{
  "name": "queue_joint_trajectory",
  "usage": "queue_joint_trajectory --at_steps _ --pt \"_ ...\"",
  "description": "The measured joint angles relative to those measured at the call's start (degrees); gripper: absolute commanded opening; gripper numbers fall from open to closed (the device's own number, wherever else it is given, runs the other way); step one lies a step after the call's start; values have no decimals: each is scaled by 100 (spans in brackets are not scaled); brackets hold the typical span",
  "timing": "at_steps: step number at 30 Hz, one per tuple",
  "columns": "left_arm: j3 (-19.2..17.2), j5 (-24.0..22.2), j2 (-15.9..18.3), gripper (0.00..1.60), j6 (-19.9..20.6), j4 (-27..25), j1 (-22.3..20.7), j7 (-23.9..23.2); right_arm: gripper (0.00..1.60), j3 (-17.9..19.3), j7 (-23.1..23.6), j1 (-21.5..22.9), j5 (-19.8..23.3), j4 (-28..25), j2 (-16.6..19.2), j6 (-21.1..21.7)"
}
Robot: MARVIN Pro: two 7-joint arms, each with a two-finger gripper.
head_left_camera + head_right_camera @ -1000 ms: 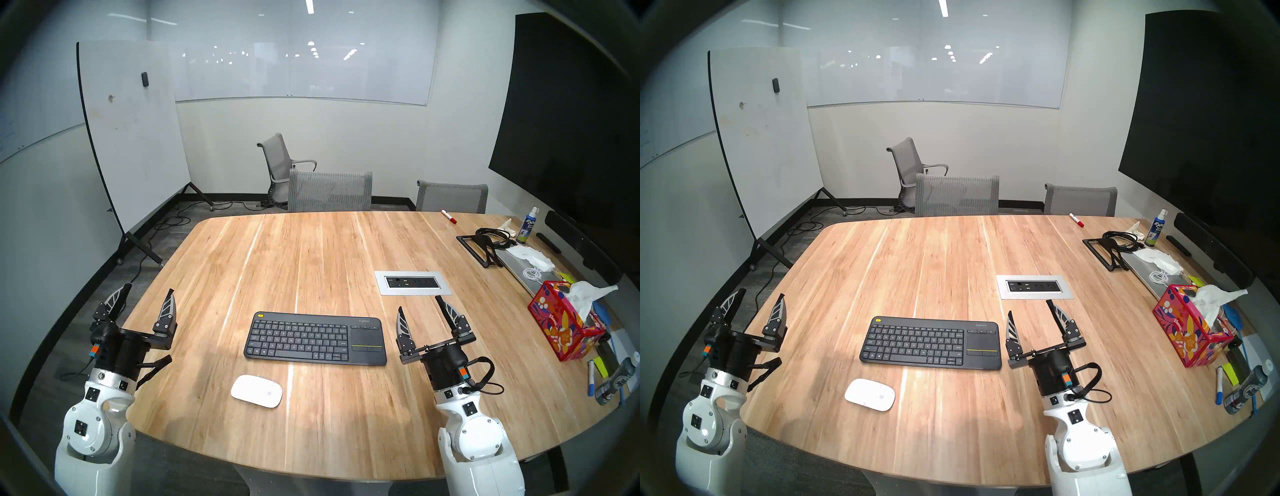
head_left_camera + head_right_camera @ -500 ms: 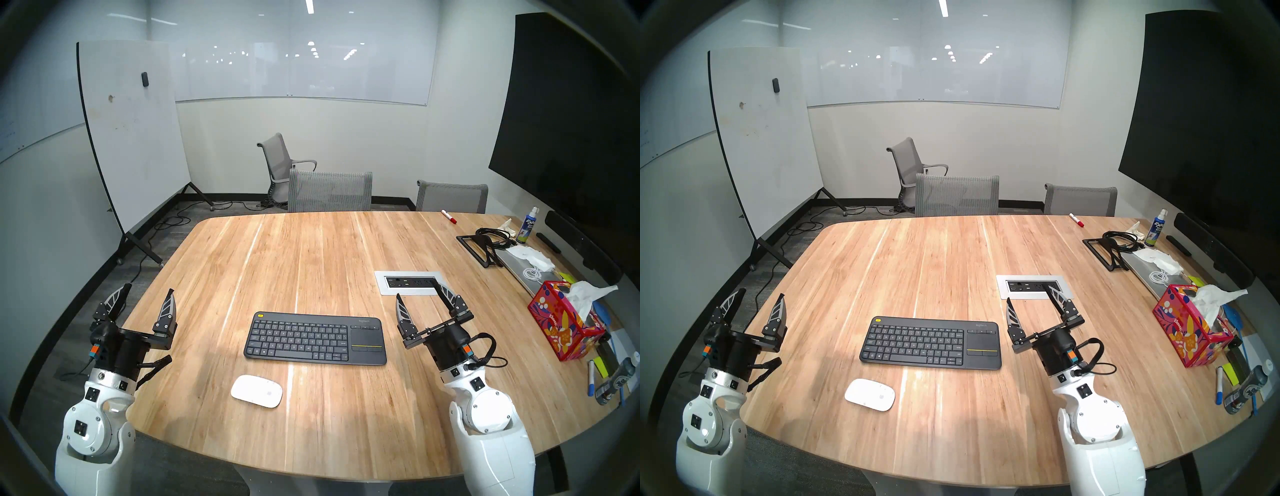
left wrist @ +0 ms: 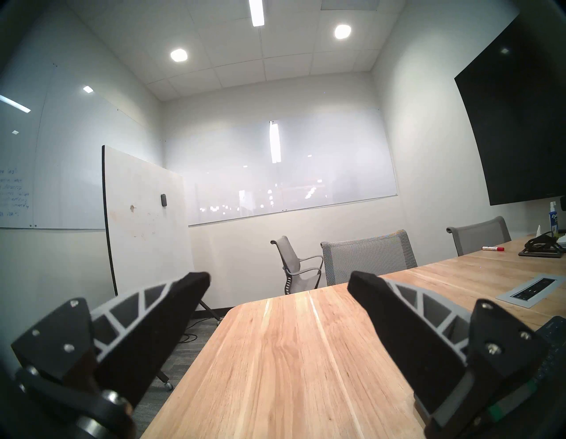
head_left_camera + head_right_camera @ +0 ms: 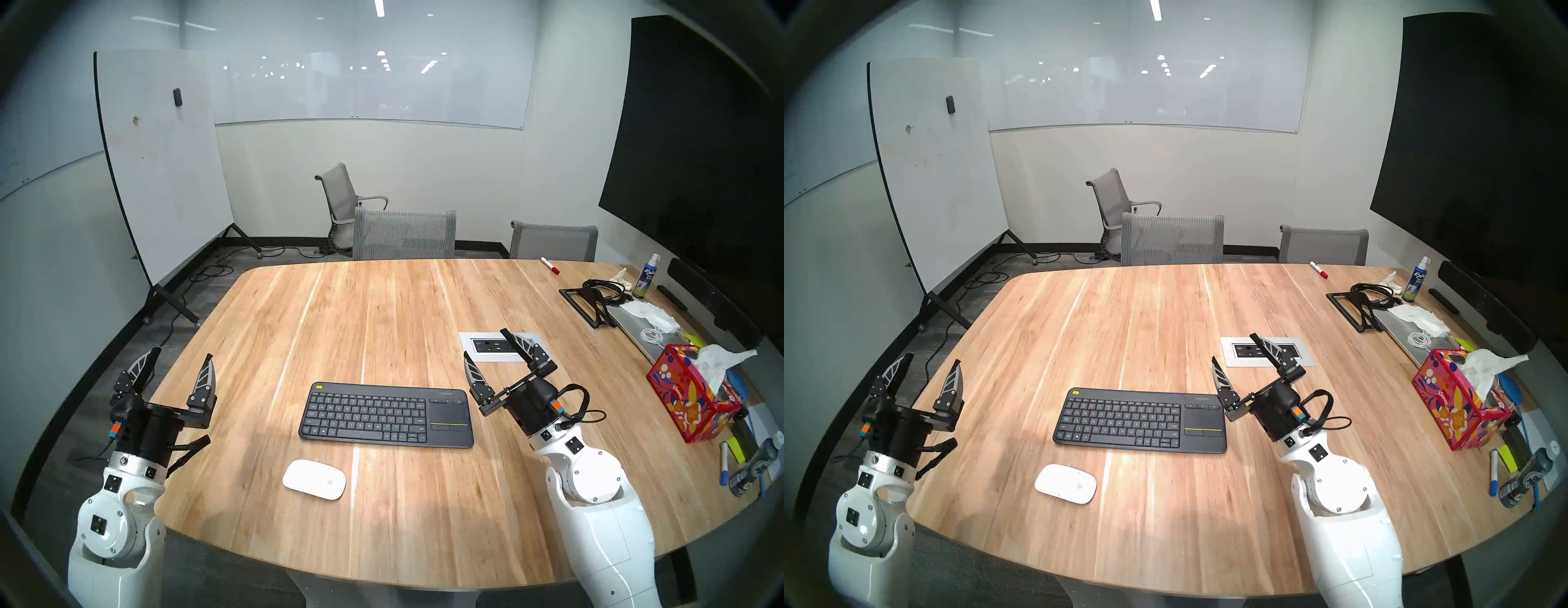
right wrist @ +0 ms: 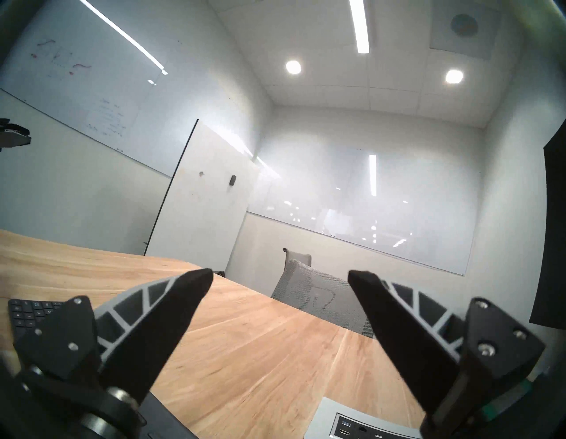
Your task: Put the mouse beside the keyboard
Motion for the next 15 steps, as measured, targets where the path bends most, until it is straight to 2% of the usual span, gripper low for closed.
queue_joint_trajectory --at_steps 15 --pt "-16 4 -41 160 4 0 -17 -41 160 -461 523 214 60 -75 118 309"
